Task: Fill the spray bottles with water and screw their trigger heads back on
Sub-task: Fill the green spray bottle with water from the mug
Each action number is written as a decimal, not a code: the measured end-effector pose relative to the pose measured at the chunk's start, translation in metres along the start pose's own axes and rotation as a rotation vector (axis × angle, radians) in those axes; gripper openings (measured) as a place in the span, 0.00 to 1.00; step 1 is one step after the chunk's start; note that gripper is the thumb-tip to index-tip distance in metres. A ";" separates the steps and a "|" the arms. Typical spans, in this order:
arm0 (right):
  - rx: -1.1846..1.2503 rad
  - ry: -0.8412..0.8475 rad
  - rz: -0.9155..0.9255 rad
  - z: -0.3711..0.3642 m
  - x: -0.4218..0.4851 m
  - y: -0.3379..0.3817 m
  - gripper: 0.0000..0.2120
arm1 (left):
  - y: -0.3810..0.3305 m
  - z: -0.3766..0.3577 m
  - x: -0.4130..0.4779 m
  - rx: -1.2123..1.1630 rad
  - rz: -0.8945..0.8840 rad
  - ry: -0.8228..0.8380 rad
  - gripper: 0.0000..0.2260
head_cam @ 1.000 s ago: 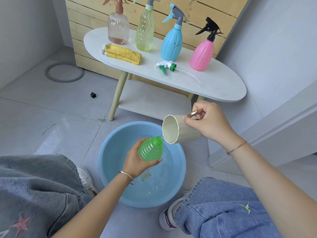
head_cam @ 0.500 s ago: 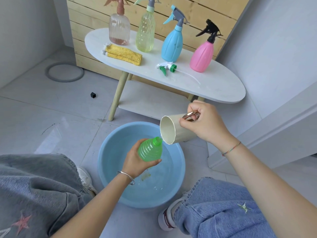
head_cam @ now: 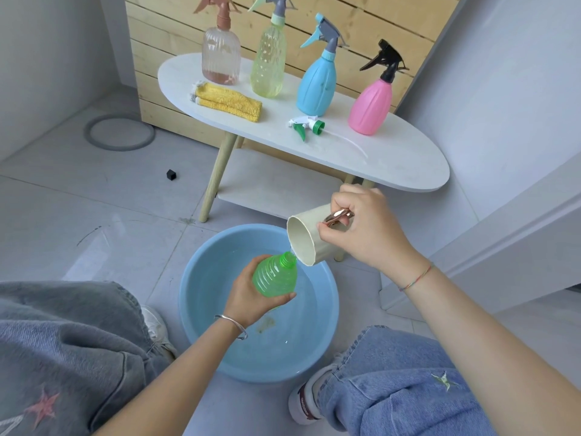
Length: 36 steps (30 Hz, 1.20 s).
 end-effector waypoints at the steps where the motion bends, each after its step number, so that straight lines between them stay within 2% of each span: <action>1: -0.014 0.008 0.015 -0.001 0.000 0.001 0.16 | 0.000 0.000 0.000 0.000 0.001 -0.002 0.33; 4: -0.089 0.012 0.080 -0.002 0.000 0.006 0.19 | 0.002 -0.001 0.000 -0.008 0.015 0.001 0.33; 7: -0.133 0.004 0.138 -0.003 0.000 0.010 0.18 | 0.003 0.000 0.001 -0.001 0.012 -0.001 0.33; 19: -0.151 0.012 0.221 -0.011 -0.001 0.017 0.17 | 0.003 0.000 0.000 -0.017 0.016 -0.005 0.34; 22: -0.045 -0.036 0.091 -0.008 0.000 0.008 0.16 | 0.002 0.002 0.000 -0.042 0.019 -0.013 0.32; 26: 0.232 -0.138 -0.286 -0.013 -0.003 -0.039 0.18 | 0.004 0.011 0.000 -0.056 0.017 -0.048 0.30; 30: 0.253 0.075 -0.596 -0.067 -0.028 -0.090 0.18 | 0.011 0.020 0.003 -0.079 0.040 -0.094 0.29; 33: 0.249 0.242 -0.697 -0.119 -0.058 -0.112 0.20 | 0.017 0.025 0.007 -0.068 0.051 -0.110 0.30; 36: 0.175 0.308 -0.764 -0.167 -0.087 -0.121 0.20 | 0.024 0.029 0.010 -0.063 0.066 -0.126 0.30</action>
Point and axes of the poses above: each hand's wrist, its own x-axis towards the middle knuckle, its own z-axis out of the back of the hand, y = z × x, the point moved 3 cm from there along x, towards the middle knuckle, and after that the axes turned 8 degrees about x, right-handed, at the moved point
